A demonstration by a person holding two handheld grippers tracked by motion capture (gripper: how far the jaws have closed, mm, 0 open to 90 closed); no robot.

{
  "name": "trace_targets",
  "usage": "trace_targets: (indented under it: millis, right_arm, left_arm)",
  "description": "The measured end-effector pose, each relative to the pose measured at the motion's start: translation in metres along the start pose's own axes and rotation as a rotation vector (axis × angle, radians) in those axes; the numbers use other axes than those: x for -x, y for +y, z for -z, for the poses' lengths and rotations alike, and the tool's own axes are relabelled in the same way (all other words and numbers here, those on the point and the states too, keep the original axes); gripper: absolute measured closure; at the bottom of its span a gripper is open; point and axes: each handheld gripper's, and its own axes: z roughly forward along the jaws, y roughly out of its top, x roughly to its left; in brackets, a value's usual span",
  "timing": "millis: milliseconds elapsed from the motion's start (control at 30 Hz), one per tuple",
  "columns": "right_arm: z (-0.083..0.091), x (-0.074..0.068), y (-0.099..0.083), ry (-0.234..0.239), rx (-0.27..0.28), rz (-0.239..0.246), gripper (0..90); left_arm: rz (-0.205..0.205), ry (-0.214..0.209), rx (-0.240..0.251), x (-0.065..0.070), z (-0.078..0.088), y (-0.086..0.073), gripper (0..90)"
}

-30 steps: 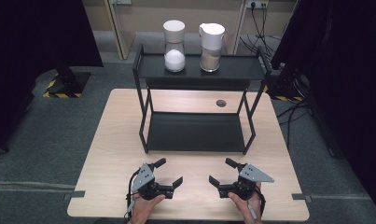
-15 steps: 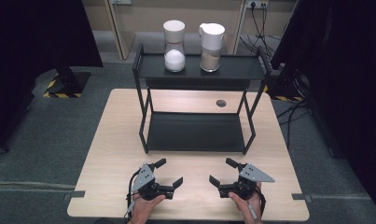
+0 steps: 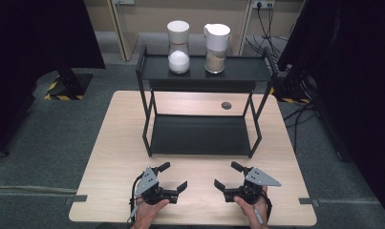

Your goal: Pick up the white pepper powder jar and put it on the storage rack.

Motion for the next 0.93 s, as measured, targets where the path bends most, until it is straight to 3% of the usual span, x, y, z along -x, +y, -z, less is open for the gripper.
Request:
trace_targets:
  millis: [933]
  right_arm:
    - [0.0002, 0.0013, -0.0007, 0.002, 0.000, -0.008, 0.5]
  left_arm:
    - [-0.001, -0.002, -0.001, 0.0000, -0.0004, 0.0000, 1.7]
